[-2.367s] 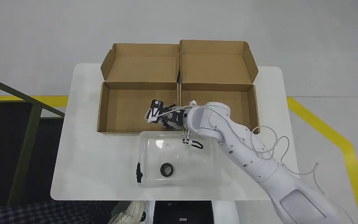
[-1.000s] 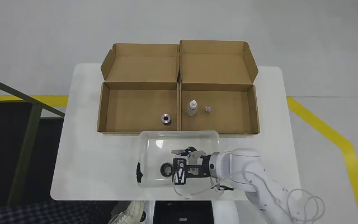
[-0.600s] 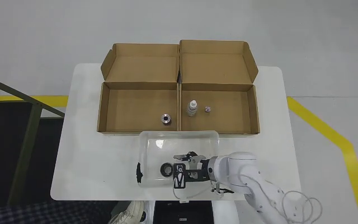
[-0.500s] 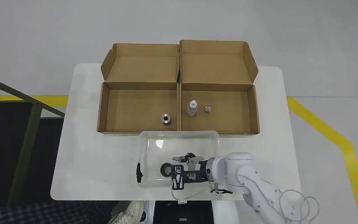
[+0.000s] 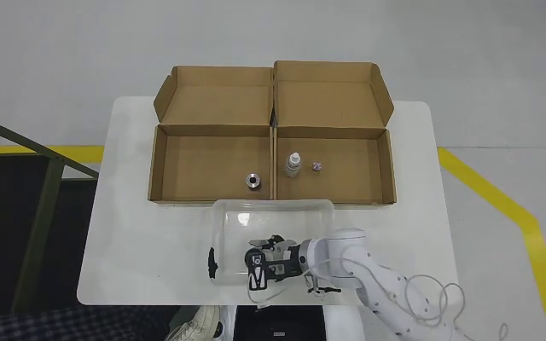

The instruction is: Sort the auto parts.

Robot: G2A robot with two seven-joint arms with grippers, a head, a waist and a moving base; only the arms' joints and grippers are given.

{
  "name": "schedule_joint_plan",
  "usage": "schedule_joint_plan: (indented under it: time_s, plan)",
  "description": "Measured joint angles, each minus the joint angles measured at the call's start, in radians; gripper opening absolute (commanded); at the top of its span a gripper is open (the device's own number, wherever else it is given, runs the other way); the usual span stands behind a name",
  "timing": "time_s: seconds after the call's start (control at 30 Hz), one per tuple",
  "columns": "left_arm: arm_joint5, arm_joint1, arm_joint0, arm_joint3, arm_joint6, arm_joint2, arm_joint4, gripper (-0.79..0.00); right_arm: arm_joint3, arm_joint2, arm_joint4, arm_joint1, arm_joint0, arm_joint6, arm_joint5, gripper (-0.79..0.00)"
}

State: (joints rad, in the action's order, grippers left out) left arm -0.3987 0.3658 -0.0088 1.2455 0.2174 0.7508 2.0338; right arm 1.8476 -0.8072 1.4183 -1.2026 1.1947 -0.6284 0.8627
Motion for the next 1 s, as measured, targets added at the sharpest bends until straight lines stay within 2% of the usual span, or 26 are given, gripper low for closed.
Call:
schedule_joint_plan:
  time_s: [0.2,0.37,0.4,0.47,0.57,0.6,0.63,1.0]
  plan:
    - [0.0,0.0,0.0,0.0,0.0,0.0,0.0,0.0,-0.041,0.039,-0.006,-0.011,-0.034,0.014,-0.018,-0.246]
    - [0.0,0.0,0.0,0.0,0.0,0.0,0.0,0.0,-0.066,0.054,-0.014,-0.016,-0.057,0.023,-0.027,-0.317]
    - [0.0,0.0,0.0,0.0,0.0,0.0,0.0,0.0,-0.07,0.056,-0.018,-0.017,-0.061,0.025,-0.027,-0.4]
    - [0.0,0.0,0.0,0.0,0.0,0.0,0.0,0.0,-0.075,0.058,-0.023,-0.017,-0.066,0.029,-0.024,-0.465]
    - [0.0,0.0,0.0,0.0,0.0,0.0,0.0,0.0,-0.084,0.061,-0.035,-0.018,-0.073,0.038,-0.015,-0.634]
    - [0.0,0.0,0.0,0.0,0.0,0.0,0.0,0.0,-0.087,0.062,-0.039,-0.018,-0.076,0.041,-0.011,-0.73]
    - [0.0,0.0,0.0,0.0,0.0,0.0,0.0,0.0,-0.089,0.063,-0.042,-0.018,-0.078,0.044,-0.009,-0.785]
    - [0.0,0.0,0.0,0.0,0.0,0.0,0.0,0.0,-0.092,0.043,-0.089,-0.014,-0.094,0.1,0.003,-0.785]
